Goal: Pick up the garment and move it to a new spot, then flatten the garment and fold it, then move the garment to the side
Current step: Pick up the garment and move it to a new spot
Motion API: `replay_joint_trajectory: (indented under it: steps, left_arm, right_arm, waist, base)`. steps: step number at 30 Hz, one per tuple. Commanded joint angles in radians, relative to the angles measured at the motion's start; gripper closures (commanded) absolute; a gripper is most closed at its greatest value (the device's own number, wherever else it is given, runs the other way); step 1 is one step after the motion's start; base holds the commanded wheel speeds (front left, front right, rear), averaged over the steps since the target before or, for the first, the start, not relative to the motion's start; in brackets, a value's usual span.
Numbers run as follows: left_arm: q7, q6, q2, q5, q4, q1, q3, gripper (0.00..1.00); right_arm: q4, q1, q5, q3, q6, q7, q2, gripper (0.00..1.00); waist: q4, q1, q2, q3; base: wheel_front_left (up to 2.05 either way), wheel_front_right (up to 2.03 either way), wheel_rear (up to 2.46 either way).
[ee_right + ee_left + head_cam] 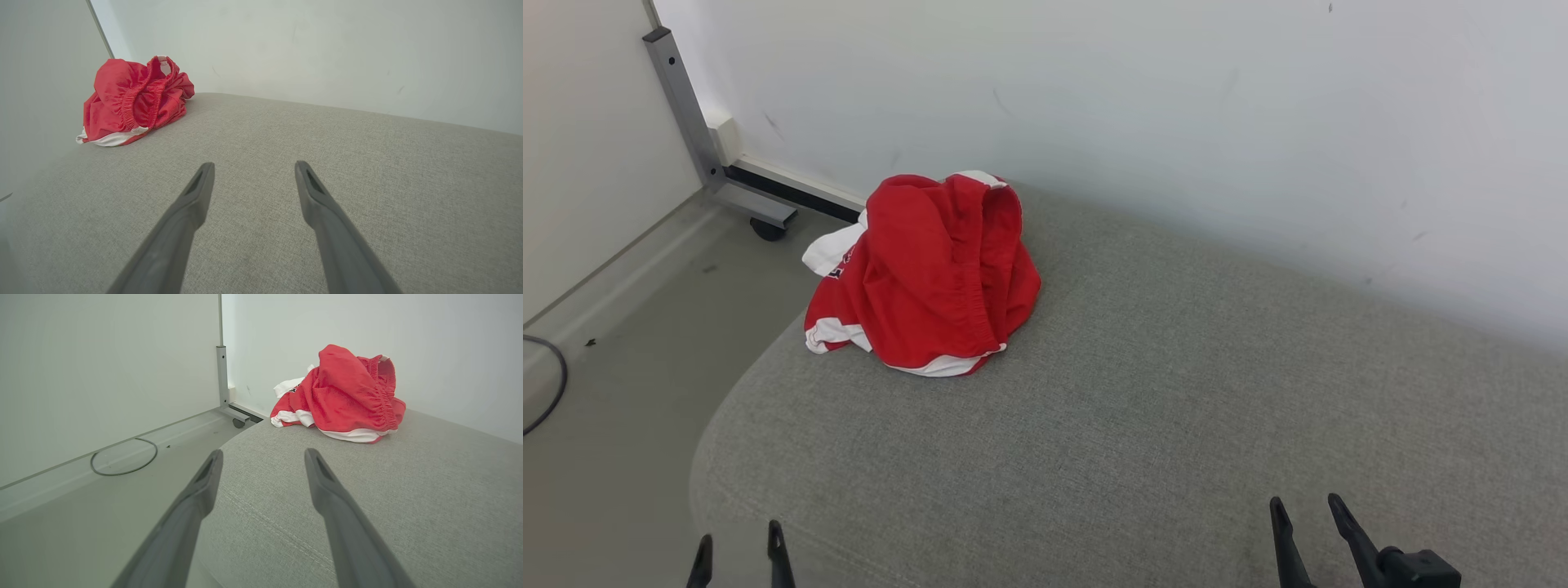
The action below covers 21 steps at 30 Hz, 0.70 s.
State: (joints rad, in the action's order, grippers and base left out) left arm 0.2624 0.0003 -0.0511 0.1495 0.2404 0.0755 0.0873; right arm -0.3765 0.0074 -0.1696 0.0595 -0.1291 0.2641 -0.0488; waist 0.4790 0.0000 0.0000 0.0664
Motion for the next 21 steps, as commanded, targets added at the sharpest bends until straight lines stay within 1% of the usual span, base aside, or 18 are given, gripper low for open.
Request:
replay_joint_trajectory:
  steps: [1,7,10,12,15,16,18,21]
  left_arm:
    - [0.004,-0.001,0.001,-0.009,0.005,-0.014,-0.003,0.00]
    - [0.000,-0.044,-0.018,0.000,0.108,-0.149,-0.028,0.00]
    - [-0.042,-0.049,-0.014,0.064,0.186,-0.269,0.001,0.00]
    - [-0.080,-0.057,-0.014,0.102,0.233,-0.363,0.014,0.00]
    - [-0.143,-0.078,-0.049,0.130,0.301,-0.479,0.017,0.00]
    - [-0.190,-0.086,-0.061,0.146,0.348,-0.549,0.013,0.00]
    - [-0.253,-0.079,-0.070,0.175,0.396,-0.615,0.030,0.00]
    - [-0.336,-0.083,-0.085,0.224,0.456,-0.719,0.057,0.00]
  right_arm:
    - [0.003,0.010,0.001,-0.002,-0.003,0.001,-0.003,0.00]
    - [0.018,0.031,0.030,-0.013,-0.003,0.001,-0.003,0.00]
    - [0.036,0.024,0.060,-0.013,-0.003,-0.011,-0.003,0.00]
    - [0.061,0.012,0.090,-0.018,-0.003,-0.026,-0.003,0.00]
    - [0.105,0.005,0.126,-0.025,-0.003,-0.055,-0.003,0.00]
    - [0.136,0.011,0.150,-0.036,-0.003,-0.073,-0.003,0.00]
    - [0.169,0.013,0.166,-0.034,-0.003,-0.095,-0.003,0.00]
    - [0.219,0.016,0.190,-0.030,-0.002,-0.125,-0.009,0.00]
  waist:
    - [0.000,0.0000,0.0000,-0.001]
    - [0.002,0.0000,0.0000,-0.024]
    - [-0.015,0.0000,0.0000,-0.065]
    - [-0.033,0.0000,0.0000,-0.100]
    - [-0.069,0.0000,0.0000,-0.153]
    - [-0.088,0.0000,0.0000,-0.182]
    - [-0.113,0.0000,0.0000,-0.217]
    - [-0.149,0.0000,0.0000,-0.264]
  base:
    - [0.00,0.00,0.00]
    - [0.00,0.00,0.00]
    - [0.00,0.00,0.00]
    - [0.00,0.00,0.00]
    - [0.00,0.00,0.00]
    - [0.00,0.00,0.00]
    - [0.00,0.00,0.00]
    - [0.00,0.00,0.00]
